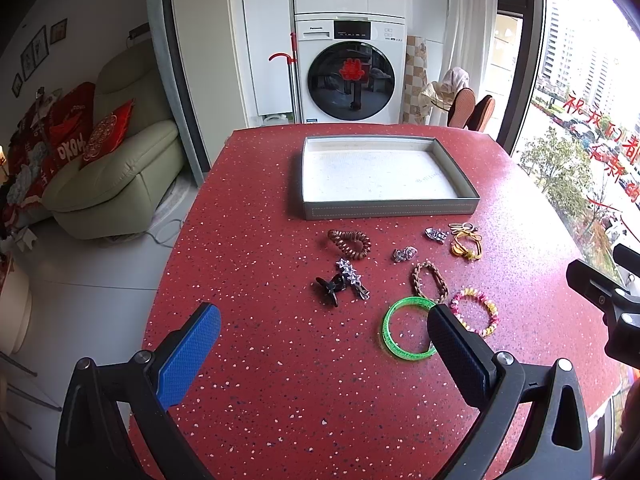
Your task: Organize jewelry
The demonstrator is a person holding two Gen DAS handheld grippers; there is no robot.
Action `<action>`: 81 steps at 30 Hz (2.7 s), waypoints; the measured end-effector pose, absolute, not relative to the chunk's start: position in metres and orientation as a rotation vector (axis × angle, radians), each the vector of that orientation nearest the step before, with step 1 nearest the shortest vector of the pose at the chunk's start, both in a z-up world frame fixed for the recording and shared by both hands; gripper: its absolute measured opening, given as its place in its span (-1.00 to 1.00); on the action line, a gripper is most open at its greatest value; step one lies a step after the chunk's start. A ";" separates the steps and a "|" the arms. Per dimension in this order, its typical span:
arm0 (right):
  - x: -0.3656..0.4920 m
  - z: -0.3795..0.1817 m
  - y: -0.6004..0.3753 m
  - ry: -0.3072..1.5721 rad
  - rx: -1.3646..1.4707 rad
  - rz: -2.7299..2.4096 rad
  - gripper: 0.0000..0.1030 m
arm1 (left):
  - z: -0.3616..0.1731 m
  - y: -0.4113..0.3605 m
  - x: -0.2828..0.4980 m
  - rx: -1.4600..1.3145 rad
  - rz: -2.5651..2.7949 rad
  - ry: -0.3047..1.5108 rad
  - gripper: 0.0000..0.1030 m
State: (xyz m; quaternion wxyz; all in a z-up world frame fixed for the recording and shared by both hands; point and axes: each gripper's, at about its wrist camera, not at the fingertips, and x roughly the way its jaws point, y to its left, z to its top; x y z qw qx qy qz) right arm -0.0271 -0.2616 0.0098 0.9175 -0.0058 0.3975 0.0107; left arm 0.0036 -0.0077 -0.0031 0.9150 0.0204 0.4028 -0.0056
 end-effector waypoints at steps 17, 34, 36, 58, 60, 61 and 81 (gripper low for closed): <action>-0.028 0.006 -0.260 0.826 -0.018 0.026 1.00 | -0.004 -0.008 0.004 0.064 -0.003 0.878 1.00; -0.031 0.005 -0.262 0.834 -0.022 0.023 1.00 | -0.003 -0.006 0.003 0.043 -0.004 0.854 1.00; -0.032 0.005 -0.262 0.834 -0.023 0.024 1.00 | -0.003 -0.006 0.004 0.043 -0.004 0.853 1.00; -0.031 0.006 -0.261 0.835 -0.024 0.022 1.00 | -0.003 -0.004 0.003 0.045 -0.001 0.845 1.00; -0.031 0.006 -0.261 0.837 -0.024 0.022 1.00 | -0.003 -0.004 0.003 0.046 -0.002 0.846 1.00; -0.031 0.006 -0.260 0.839 -0.025 0.022 1.00 | -0.003 -0.004 0.003 0.048 0.000 0.845 1.00; 0.008 -0.032 -0.280 1.216 0.163 -0.065 1.00 | -0.040 0.026 0.063 0.000 -0.045 1.082 1.00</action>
